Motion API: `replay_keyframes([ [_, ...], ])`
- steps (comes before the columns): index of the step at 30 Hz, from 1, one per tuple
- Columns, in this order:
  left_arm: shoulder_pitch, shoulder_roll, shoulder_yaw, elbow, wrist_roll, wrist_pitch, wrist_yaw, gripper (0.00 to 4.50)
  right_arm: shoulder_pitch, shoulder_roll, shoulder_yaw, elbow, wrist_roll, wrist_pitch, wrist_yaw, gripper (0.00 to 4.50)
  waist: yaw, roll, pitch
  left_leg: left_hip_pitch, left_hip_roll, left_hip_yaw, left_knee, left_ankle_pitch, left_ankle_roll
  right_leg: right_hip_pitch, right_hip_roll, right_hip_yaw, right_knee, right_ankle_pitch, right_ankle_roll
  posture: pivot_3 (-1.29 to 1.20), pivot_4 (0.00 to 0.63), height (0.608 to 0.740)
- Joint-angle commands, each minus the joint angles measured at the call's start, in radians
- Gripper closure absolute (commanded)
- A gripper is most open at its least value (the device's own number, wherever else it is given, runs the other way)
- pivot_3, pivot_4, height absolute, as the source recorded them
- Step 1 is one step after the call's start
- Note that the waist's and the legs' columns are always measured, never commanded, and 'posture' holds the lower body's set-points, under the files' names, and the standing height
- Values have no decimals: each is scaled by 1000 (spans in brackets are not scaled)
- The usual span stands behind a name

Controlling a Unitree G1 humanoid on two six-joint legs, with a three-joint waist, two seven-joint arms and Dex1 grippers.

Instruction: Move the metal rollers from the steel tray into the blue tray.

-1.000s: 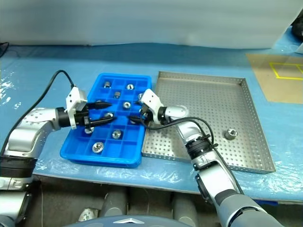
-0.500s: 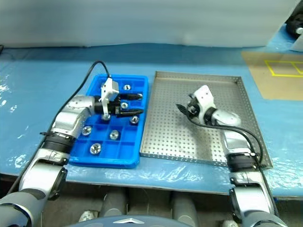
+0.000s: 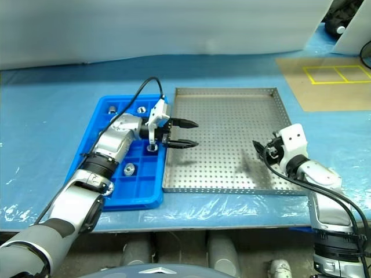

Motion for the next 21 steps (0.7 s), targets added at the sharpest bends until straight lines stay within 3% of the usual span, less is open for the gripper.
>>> replay_keyframes([
  [1, -6, 13, 12, 0, 7, -24, -7, 1151, 9, 1, -22, 3, 23, -19, -4, 805, 0, 0, 0, 0, 0, 0, 0, -1, 1, 0, 0, 0, -1, 0, 0, -383, 150, 740],
  [8, 17, 26, 17, -18, 14, -24, 0, 1151, 14, -13, -25, 218, -5, -98, -15, 805, 3, 0, 0, -1, -1, 1, 0, -3, 4, 3, -2, -1, -5, 0, 0, -355, 150, 740],
  [15, 34, 40, 21, -35, 15, -17, 9, 1151, 15, -6, 11, 259, -12, -129, -7, 805, 3, 0, 0, 2, -1, 1, 0, -3, 4, 5, -2, -1, -5, 0, 0, -344, 150, 740],
  [18, 35, 44, 20, -38, 14, -15, 11, 1151, 3, 1, 20, 248, -3, -134, -4, 1336, 3, 0, 0, 4, -1, 2, 0, -3, 4, 7, -2, -1, -5, 0, 0, -343, 150, 740],
  [21, 34, 50, 21, -33, 15, -17, 13, 1151, -10, -1, 30, 242, -11, -129, -16, 2277, 3, 0, 0, 3, -1, 2, 0, -3, 4, 7, -2, -1, -5, 0, 0, -340, 150, 740],
])
